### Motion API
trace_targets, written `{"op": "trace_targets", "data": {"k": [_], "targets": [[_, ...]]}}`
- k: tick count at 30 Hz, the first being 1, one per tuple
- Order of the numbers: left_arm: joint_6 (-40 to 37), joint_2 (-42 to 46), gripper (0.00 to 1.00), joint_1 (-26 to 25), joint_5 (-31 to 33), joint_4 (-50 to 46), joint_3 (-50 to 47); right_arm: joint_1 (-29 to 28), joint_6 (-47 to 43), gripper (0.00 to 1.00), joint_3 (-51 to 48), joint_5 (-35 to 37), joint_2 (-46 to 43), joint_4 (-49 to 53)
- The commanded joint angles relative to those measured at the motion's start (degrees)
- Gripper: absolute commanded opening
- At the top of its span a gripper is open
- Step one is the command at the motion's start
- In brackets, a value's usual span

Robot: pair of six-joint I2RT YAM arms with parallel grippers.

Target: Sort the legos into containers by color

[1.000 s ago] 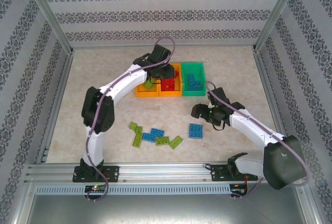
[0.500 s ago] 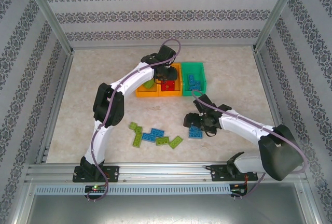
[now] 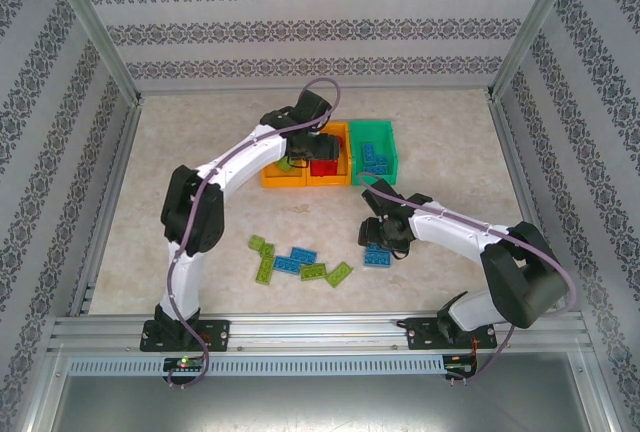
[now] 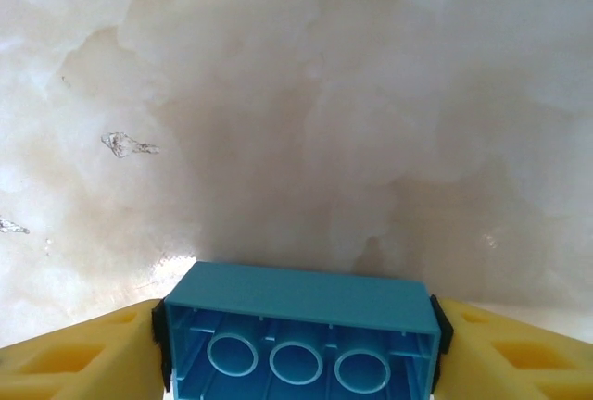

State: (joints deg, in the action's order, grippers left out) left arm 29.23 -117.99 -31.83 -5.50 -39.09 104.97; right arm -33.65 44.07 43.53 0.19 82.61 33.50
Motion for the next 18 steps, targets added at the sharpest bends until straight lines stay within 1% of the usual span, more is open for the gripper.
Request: {"op": "trace_targets", "data": {"k": [1, 3, 6, 10, 15, 18], "targets": [[0.96, 5.71, 0.68, -0.52, 1.79, 3.48, -3.30, -0.25, -1.13, 0.63, 1.60, 3.17, 0.28, 3.04], [0.96, 7.70, 0.69, -0.51, 2.59, 3.70, -5.41, 0.45, -1.35, 0.61, 1.80, 2.82, -0.31, 2.95], [0.83, 10.74, 0.69, -0.51, 3.55, 4.25, -8.81, 1.85, -2.19, 0.61, 2.81, 2.77, -1.97, 3.13], [0.48, 14.24, 0.69, -0.51, 3.40, 5.43, -13.50, 5.83, -5.59, 0.61, 7.08, 1.94, -3.64, 3.07], [1.17, 17.62, 0.69, -0.67, 2.09, 6.63, -20.16, 12.18, -9.65, 0.61, 14.20, -1.74, -1.49, 1.35], [1.52, 19.47, 0.69, -1.33, 1.22, 7.70, -24.45, 14.99, -11.20, 0.62, 18.98, -3.38, 2.25, 0.26]]}}
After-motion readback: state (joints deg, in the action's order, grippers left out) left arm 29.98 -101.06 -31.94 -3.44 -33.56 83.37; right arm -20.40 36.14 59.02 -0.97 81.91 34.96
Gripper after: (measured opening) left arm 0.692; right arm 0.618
